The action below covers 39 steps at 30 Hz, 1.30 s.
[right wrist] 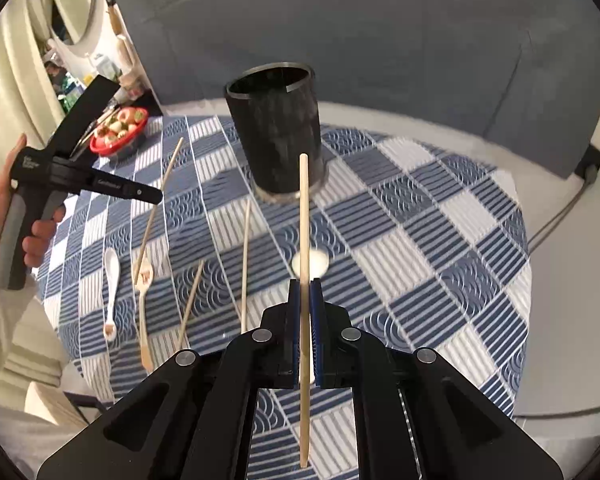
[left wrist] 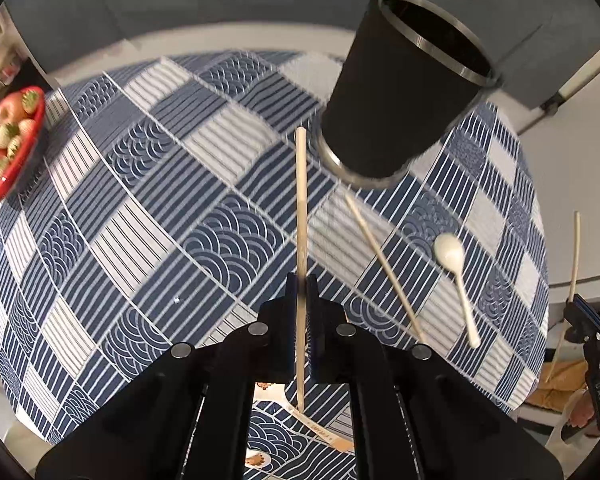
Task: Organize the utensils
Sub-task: 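Lift the held chopsticks with both tools and carry them above the black cup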
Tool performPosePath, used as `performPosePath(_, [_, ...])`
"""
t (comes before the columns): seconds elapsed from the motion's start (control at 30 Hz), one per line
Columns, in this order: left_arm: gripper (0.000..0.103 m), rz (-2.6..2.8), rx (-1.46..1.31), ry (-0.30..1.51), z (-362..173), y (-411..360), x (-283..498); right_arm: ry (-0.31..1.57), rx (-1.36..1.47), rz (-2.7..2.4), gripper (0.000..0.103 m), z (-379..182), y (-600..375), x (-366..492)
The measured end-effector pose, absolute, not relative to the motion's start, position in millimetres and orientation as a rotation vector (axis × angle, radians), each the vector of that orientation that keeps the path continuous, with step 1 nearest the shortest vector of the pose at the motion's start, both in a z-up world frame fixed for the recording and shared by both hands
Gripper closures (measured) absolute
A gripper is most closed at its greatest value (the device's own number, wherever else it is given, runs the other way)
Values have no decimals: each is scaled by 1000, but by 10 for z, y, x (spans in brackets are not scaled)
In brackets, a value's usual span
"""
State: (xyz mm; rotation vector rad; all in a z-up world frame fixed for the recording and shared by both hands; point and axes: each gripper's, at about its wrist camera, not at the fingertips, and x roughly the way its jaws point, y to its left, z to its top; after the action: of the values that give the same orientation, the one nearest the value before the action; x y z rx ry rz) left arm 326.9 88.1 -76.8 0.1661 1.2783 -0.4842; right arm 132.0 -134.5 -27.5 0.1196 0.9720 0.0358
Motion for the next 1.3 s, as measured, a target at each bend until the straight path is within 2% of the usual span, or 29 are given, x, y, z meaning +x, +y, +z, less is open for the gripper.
performPosePath(0.5, [98,-469,153,1032,276,808,3526,735,64,47,98,608,-1496,1915])
performPosePath(0.9, [98,-503,147,859,945,599,3648,555,86,118,98,1074,-1540,2551])
performPosePath(1.2, [98,-594,107,752,1104,316,3781,371,154,266,98,1170,-1710,2807])
performPosePath(1.3, [98,-611,105,660,1140,230,3749,330,167,309,98,1122,-1762,2854])
